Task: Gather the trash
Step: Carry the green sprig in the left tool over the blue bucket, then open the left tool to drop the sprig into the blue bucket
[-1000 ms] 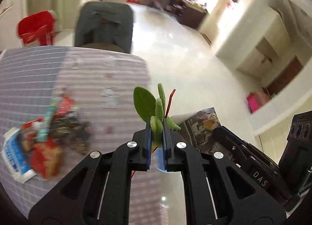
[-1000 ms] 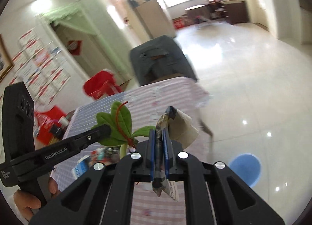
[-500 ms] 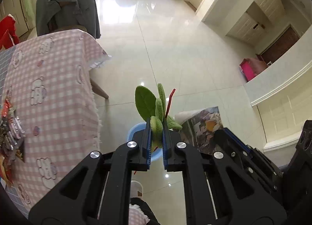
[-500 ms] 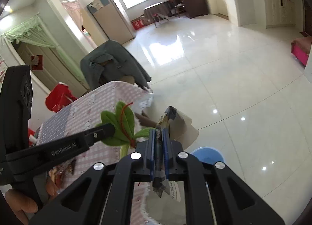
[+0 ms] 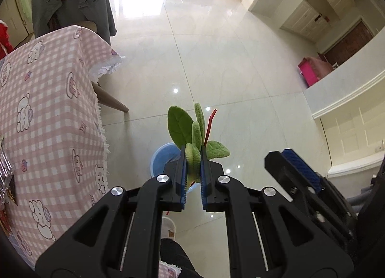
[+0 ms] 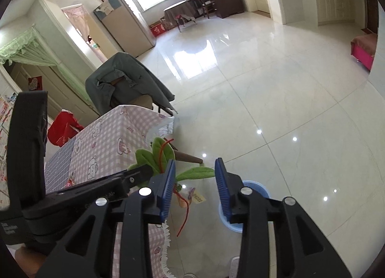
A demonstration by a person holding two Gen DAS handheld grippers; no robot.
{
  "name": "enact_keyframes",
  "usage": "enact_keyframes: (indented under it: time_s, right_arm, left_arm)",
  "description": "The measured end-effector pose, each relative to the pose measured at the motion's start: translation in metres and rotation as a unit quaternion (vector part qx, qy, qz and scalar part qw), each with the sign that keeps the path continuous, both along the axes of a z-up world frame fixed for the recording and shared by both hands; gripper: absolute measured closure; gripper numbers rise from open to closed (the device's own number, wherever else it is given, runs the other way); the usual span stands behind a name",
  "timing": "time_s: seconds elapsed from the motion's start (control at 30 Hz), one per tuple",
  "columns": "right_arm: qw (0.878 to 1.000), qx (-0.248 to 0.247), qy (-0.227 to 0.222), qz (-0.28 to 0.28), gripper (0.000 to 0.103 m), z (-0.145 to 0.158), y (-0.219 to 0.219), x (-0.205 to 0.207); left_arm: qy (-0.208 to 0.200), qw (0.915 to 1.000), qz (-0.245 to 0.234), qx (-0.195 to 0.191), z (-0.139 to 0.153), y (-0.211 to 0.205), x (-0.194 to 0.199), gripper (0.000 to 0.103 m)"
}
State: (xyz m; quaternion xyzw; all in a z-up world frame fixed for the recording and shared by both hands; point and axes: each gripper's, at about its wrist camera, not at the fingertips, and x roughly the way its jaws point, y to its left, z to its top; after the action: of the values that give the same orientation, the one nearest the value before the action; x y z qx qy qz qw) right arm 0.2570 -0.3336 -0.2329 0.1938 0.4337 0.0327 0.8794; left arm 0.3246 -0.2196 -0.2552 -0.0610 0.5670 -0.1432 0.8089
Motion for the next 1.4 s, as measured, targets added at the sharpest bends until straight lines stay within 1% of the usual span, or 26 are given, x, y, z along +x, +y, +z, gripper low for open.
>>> enact_keyframes:
  time_s: [0.2,0.37,0.4,0.43,0.47,0.5,0.53,0.57,0.63,0.7,0.77,0.83,0.93,1.03,1.13,1.23,1.3,1.4]
  right_arm:
    - [0.999,-0.018,0.005,-0.028,0.058,0.000,-0.012,-0.006]
    - [0.998,-0.029,0.002,-0.050,0.046,0.000,-0.027,-0.014]
    - [0.998,-0.031,0.000,-0.054,0.044,0.001,-0.030,-0.016]
    - [0.998,-0.033,-0.001,-0.058,0.043,0.002,-0.032,-0.018]
    - [0.998,-0.032,-0.002,-0.062,0.042,0.002,-0.034,-0.019]
    - [0.997,-0.031,-0.001,-0.066,0.042,0.002,-0.036,-0.021]
    - [0.997,-0.032,0.000,-0.070,0.042,0.002,-0.037,-0.022]
    - [0.997,-0.031,0.002,-0.074,0.041,0.002,-0.038,-0.022]
    - [0.997,-0.029,0.004,-0.076,0.041,0.002,-0.038,-0.023]
    - [0.997,-0.026,0.005,-0.078,0.041,0.002,-0.038,-0.026]
    - [0.997,-0.024,0.005,-0.077,0.041,0.005,-0.037,-0.027]
    - [0.997,-0.024,0.002,-0.072,0.040,0.009,-0.034,-0.028]
    - [0.998,-0.020,-0.003,-0.064,0.040,0.017,-0.027,-0.028]
    - [0.999,-0.017,-0.010,-0.051,0.039,0.025,-0.014,-0.028]
    - [0.999,-0.010,-0.019,-0.028,0.039,0.036,0.009,-0.028]
    - [1.000,0.000,-0.030,0.004,0.039,0.047,0.041,-0.028]
    - [0.999,0.004,-0.038,0.027,0.039,0.055,0.065,-0.029]
    - [0.996,0.008,-0.046,0.077,0.039,0.064,0.115,-0.032]
  left_arm:
    - [0.008,0.9998,-0.016,-0.005,-0.012,-0.010,0.003,0.093]
    - [0.011,0.9997,-0.018,-0.012,-0.018,-0.018,0.004,0.093]
    - [0.011,0.9997,-0.018,-0.016,-0.018,-0.020,0.004,0.093]
    - [0.010,0.9997,-0.015,-0.018,-0.018,-0.019,0.003,0.090]
    - [0.008,0.9998,-0.008,-0.016,-0.018,-0.020,0.003,0.087]
    - [0.010,0.9998,-0.004,-0.017,-0.018,-0.019,0.003,0.070]
    - [0.010,0.9998,0.000,-0.018,-0.017,-0.018,0.003,0.045]
    - [0.003,0.9998,0.010,-0.015,-0.015,-0.016,0.002,0.038]
    - [-0.007,0.9998,0.011,-0.014,-0.010,-0.014,0.001,0.037]
    - [-0.007,0.9999,0.008,-0.006,-0.007,-0.014,0.000,0.037]
    - [-0.007,0.9999,0.008,-0.009,-0.004,-0.011,-0.001,0.037]
    - [-0.011,0.9999,0.011,-0.004,0.002,-0.006,-0.004,0.037]
    - [-0.022,0.9996,0.016,0.009,0.014,0.005,-0.009,0.037]
    - [-0.022,0.9992,0.022,0.025,0.024,0.022,-0.014,0.037]
    - [-0.026,0.9986,0.035,0.031,0.036,0.046,-0.024,0.037]
    - [-0.033,0.9971,0.059,0.034,0.048,0.080,-0.038,0.037]
    - [-0.035,0.9957,0.079,0.033,0.053,0.104,-0.049,0.037]
    - [-0.038,0.9924,0.112,0.034,0.060,0.149,-0.068,0.036]
